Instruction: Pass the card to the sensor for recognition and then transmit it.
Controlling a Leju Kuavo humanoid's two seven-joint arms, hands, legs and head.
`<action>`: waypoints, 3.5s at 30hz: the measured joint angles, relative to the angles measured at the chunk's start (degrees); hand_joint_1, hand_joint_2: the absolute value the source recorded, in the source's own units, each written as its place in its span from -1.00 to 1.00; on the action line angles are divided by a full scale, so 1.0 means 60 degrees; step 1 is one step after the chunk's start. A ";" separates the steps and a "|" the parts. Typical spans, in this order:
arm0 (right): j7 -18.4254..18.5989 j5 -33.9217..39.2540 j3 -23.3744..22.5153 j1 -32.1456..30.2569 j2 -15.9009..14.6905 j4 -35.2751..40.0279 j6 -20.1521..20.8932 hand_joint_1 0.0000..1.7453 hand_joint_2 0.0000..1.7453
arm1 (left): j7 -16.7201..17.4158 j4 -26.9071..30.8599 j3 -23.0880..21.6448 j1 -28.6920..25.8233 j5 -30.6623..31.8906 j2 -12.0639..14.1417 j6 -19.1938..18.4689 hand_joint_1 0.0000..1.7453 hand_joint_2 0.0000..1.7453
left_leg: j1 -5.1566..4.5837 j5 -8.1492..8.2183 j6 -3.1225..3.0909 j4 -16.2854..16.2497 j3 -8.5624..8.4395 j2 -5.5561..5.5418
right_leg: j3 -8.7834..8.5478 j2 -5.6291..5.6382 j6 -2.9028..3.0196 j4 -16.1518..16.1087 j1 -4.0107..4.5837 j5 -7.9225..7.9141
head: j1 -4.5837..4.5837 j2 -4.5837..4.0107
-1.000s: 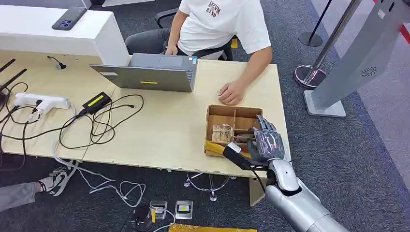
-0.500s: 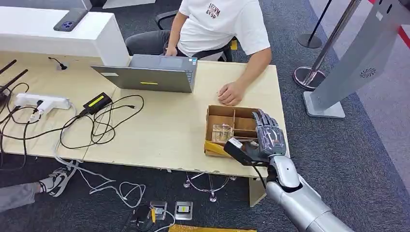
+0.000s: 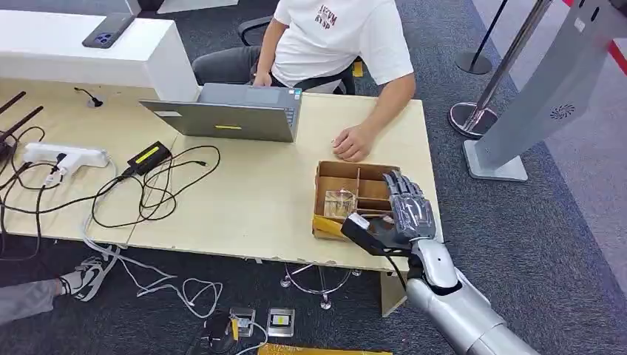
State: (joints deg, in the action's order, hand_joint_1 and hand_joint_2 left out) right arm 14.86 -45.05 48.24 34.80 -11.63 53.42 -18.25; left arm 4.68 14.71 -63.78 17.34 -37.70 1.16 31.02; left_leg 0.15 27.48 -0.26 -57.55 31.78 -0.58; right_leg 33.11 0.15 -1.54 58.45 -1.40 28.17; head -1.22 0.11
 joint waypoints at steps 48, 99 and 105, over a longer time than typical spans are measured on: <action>-0.0550 0.1067 -0.0317 -0.0082 0.0051 -0.0092 -0.2083 -1.00 1.00 | -0.0095 0.0000 0.0404 -0.0076 0.0455 -0.0018 0.0138 -1.00 -1.00 | 0.0000 0.0001 0.0000 -0.0002 0.0013 -0.0004 | 0.0010 -0.0001 0.0001 0.0000 0.0000 0.0000 | 0.0000 0.0000; 0.0043 -0.0025 0.0106 -0.1098 -0.0383 0.2787 0.0660 -1.00 1.00 | -0.0095 0.0000 0.0994 -0.0111 0.0929 -0.0018 -0.0091 -1.00 -1.00 | -0.0001 0.0002 0.0000 0.0000 0.0025 -0.0005 | 0.0017 -0.0003 0.0002 -0.0001 0.0000 0.0001 | 0.0000 0.0000; 0.0375 -0.0281 0.0102 -0.1110 -0.0488 0.2747 0.0626 -1.00 1.00 | -0.0066 0.0000 0.1009 -0.0110 0.1035 -0.0018 -0.0098 -1.00 -1.00 | 0.0000 0.0002 0.0001 -0.0001 0.0025 -0.0004 | 0.0020 -0.0002 0.0002 -0.0001 0.0000 0.0001 | 0.0000 0.0000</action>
State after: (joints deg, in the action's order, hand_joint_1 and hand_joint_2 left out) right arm 17.11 -46.73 48.85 28.14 -14.56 69.90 -14.49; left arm 4.28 14.71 -57.72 16.69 -31.50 1.05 30.42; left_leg 0.14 27.49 -0.26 -57.56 31.93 -0.61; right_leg 33.23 0.14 -1.53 58.44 -1.40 28.17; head -1.22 0.11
